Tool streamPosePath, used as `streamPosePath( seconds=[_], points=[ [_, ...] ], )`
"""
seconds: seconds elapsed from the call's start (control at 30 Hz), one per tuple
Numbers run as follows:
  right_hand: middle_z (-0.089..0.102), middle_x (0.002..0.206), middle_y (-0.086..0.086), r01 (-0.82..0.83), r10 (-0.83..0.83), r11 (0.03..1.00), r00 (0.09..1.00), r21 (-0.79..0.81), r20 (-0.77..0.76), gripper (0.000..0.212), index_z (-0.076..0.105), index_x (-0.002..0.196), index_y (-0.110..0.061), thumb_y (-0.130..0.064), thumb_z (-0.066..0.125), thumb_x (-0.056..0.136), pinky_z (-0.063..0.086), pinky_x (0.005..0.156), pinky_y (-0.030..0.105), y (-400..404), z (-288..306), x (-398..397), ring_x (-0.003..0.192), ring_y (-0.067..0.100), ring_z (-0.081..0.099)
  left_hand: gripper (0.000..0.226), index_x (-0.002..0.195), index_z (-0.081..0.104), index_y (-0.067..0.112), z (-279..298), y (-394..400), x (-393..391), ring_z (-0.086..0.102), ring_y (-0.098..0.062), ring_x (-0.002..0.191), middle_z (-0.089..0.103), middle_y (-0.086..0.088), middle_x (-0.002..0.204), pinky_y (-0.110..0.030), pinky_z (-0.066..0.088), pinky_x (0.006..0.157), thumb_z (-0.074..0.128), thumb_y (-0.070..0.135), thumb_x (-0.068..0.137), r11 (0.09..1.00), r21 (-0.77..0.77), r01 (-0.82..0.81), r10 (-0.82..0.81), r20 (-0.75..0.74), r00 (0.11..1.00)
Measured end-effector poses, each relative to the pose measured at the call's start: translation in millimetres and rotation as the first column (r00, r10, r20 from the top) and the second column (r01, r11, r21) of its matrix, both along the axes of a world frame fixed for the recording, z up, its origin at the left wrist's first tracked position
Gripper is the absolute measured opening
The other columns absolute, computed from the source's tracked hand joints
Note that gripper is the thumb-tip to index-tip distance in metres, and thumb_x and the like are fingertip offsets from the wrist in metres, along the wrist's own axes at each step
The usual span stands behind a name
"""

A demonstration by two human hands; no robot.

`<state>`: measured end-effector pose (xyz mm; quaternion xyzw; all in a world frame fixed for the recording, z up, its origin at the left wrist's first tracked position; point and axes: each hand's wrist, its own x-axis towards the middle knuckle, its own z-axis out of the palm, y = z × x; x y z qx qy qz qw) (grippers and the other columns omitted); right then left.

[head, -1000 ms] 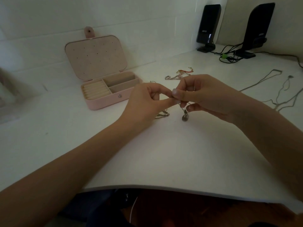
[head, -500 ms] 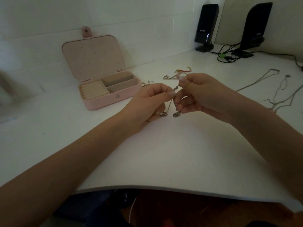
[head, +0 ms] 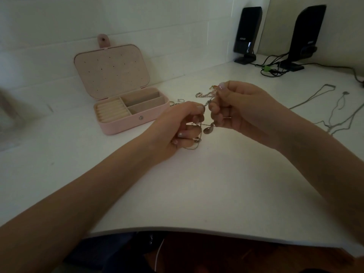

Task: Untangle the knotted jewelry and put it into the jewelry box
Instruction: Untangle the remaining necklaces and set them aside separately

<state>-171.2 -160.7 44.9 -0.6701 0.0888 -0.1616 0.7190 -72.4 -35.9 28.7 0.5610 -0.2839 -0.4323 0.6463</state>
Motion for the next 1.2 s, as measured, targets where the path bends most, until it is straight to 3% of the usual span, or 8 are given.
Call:
streamPosePath(
  seconds=[0.13, 0.23, 0.43, 0.53, 0.6, 0.83, 1.0, 1.2],
  points=[
    [0.054, 0.06, -0.001, -0.029, 0.028, 0.998, 0.999, 0.057, 0.019, 0.023, 0.049, 0.081, -0.011, -0.018, 0.042, 0.101, 0.047, 0.052, 0.019, -0.6, 0.3, -0.4, 0.052, 0.01, 0.047, 0.026, 0.071, 0.049, 0.017, 0.3, 0.9, -2.8, 0.019, -0.003, 0.038, 0.038, 0.007, 0.061, -0.011, 0.012, 0.034, 0.044, 0.01, 0.096, 1.0, 0.019, -0.013, 0.011, 0.107, 0.994],
    [0.053, 0.06, -0.001, -0.015, 0.012, 0.996, 1.0, 0.088, 0.026, 0.016, 0.05, 0.086, -0.01, -0.015, 0.045, 0.1, 0.047, 0.055, 0.019, -2.1, 0.3, -0.3, 0.052, 0.009, 0.047, 0.017, 0.083, 0.057, 0.015, -1.0, 0.5, -3.0, 0.019, -0.002, 0.038, 0.037, 0.007, 0.057, -0.011, 0.012, 0.034, 0.048, 0.011, 0.096, 0.998, -0.02, -0.064, 0.066, 0.142, 0.988],
    [0.054, 0.06, 0.0, -0.001, 0.0, 0.997, 1.0, 0.077, 0.018, 0.009, 0.051, 0.091, -0.011, -0.006, 0.048, 0.098, 0.046, 0.057, 0.021, -2.6, 1.5, -1.3, 0.054, 0.011, 0.048, 0.012, 0.088, 0.057, 0.019, -3.5, 1.5, -0.6, 0.021, -0.006, 0.036, 0.041, 0.004, 0.054, -0.011, 0.015, 0.036, 0.053, 0.01, 0.095, 0.985, -0.071, -0.16, 0.172, 0.243, 0.954],
    [0.056, 0.06, 0.001, 0.023, -0.025, 0.998, 1.0, 0.064, 0.018, 0.01, 0.052, 0.089, -0.011, -0.003, 0.051, 0.095, 0.047, 0.056, 0.021, -3.8, 1.1, -0.2, 0.055, 0.012, 0.05, 0.015, 0.086, 0.062, 0.016, -5.3, 1.6, -2.3, 0.031, -0.003, 0.033, 0.044, 0.0, 0.054, -0.013, 0.022, 0.035, 0.054, 0.009, 0.095, 0.973, -0.114, -0.199, 0.229, 0.431, 0.873],
    [0.059, 0.06, 0.0, 0.062, -0.062, 0.996, 0.998, -0.058, 0.009, 0.008, 0.055, 0.091, -0.01, -0.002, 0.055, 0.092, 0.049, 0.058, 0.022, -5.3, -0.8, 0.2, 0.054, 0.011, 0.053, 0.018, 0.079, 0.063, 0.018, -7.9, 0.7, -3.0, 0.038, -0.001, 0.034, 0.048, 0.001, 0.055, -0.011, 0.027, 0.037, 0.056, 0.01, 0.094, 0.964, -0.128, -0.232, 0.264, 0.524, 0.809],
    [0.068, 0.066, 0.002, 0.112, -0.126, 0.895, 0.992, -0.432, -0.003, 0.008, 0.067, 0.09, -0.008, -0.002, 0.061, 0.089, 0.055, 0.062, 0.02, -3.0, -4.7, 2.7, 0.058, 0.009, 0.065, 0.022, 0.076, 0.056, 0.016, -6.6, 1.1, -3.9, 0.034, -0.002, 0.034, 0.054, 0.008, 0.049, -0.013, 0.026, 0.037, 0.051, 0.011, 0.097, 0.962, -0.145, -0.233, 0.274, 0.492, 0.827],
    [0.071, 0.072, 0.006, 0.137, -0.152, 0.846, 0.988, -0.516, 0.013, 0.005, 0.07, 0.089, -0.008, -0.008, 0.066, 0.088, 0.057, 0.063, 0.02, -2.1, -6.1, 2.9, 0.061, 0.011, 0.068, 0.024, 0.075, 0.055, 0.014, -5.6, 0.9, -3.0, 0.032, -0.004, 0.036, 0.053, 0.006, 0.05, -0.014, 0.025, 0.037, 0.048, 0.011, 0.097, 0.959, -0.136, -0.25, 0.284, 0.478, 0.831],
    [0.067, 0.063, -0.001, 0.124, -0.156, 0.823, 0.988, -0.554, -0.011, 0.008, 0.07, 0.083, -0.01, -0.015, 0.067, 0.088, 0.055, 0.062, 0.019, -0.7, -3.3, 1.1, 0.058, 0.008, 0.064, 0.027, 0.073, 0.052, 0.012, -4.2, -0.3, -3.3, 0.029, -0.005, 0.034, 0.051, 0.006, 0.049, -0.014, 0.022, 0.036, 0.043, 0.011, 0.099, 0.966, -0.09, -0.243, 0.258, 0.447, 0.857]
  ],
)
